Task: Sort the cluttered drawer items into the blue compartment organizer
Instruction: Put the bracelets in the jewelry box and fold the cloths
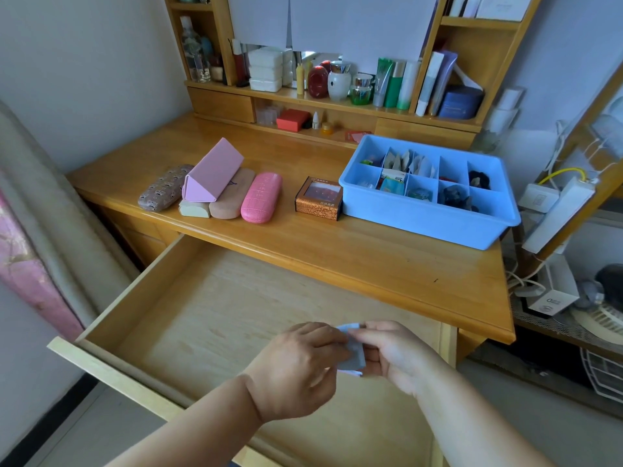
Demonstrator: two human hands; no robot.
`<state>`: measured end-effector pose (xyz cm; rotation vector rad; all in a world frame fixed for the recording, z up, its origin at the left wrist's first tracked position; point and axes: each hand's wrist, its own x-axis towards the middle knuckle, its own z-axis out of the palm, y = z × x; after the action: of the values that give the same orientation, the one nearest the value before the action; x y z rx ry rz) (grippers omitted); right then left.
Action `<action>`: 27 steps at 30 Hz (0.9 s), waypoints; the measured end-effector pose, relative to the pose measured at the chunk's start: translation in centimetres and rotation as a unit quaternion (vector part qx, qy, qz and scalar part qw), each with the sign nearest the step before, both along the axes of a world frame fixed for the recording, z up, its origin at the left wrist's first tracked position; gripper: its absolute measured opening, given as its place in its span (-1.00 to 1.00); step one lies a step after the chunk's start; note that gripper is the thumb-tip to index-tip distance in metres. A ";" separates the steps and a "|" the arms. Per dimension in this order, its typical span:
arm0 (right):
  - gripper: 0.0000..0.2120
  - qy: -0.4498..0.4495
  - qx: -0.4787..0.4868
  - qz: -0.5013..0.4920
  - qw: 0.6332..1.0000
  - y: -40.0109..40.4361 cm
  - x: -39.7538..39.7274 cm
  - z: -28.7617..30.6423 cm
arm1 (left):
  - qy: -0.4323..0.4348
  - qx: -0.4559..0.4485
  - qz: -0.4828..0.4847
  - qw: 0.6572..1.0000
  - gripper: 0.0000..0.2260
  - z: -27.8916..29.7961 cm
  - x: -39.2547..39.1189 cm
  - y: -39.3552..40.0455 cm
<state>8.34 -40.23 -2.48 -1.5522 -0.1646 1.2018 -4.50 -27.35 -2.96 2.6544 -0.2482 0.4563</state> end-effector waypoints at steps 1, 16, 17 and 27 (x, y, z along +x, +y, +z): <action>-0.87 -0.037 -0.014 0.012 0.999 -0.1 -0.1 -0.2 | 0.002 -0.045 0.027 0.999 -0.77 -0.3 -0.1 0.0; -0.77 -0.120 0.015 -0.053 0.991 2.2 0.6 -2.0 | 0.063 -0.244 0.175 0.952 -0.77 -2.2 2.3 3.1; -0.77 -0.099 0.022 -0.063 0.993 2.3 0.4 -2.3 | 0.072 -0.230 0.155 0.958 -0.80 -2.6 2.0 3.1; -0.75 -0.222 0.001 0.139 0.965 3.0 -1.1 -4.7 | 0.229 -0.331 0.188 0.896 -0.62 -4.4 0.9 4.3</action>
<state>7.20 -37.19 -7.22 -1.8213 -0.6970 1.0435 -3.63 -23.03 -7.40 2.0338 0.4922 -0.0034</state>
